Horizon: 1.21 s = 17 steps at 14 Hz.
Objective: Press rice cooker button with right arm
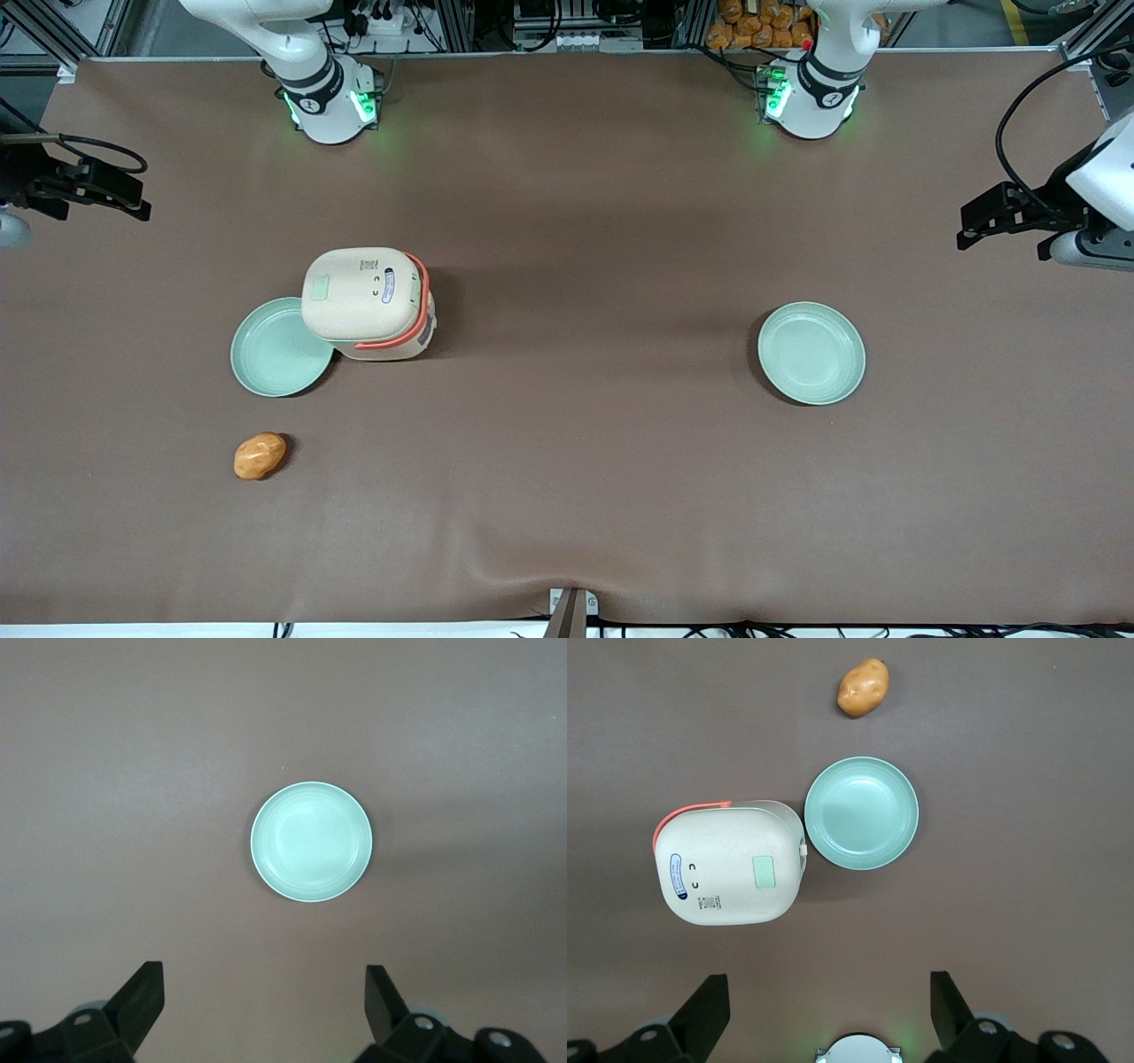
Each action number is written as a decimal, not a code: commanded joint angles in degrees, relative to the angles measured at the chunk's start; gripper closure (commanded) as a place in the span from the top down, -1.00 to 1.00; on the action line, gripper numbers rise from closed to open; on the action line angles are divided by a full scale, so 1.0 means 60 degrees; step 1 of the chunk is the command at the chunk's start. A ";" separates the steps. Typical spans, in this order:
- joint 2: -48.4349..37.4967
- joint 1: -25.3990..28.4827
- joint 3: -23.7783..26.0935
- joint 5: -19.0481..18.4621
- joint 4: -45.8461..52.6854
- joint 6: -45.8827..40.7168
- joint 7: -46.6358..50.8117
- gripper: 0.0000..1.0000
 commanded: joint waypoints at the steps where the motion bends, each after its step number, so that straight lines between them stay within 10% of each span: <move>1: -0.0127 -0.0178 0.0164 0.0197 0.0005 -0.0125 0.0169 1.00; 17: 0.0063 -0.0061 0.0178 0.0900 -0.0082 -0.0082 0.0067 1.00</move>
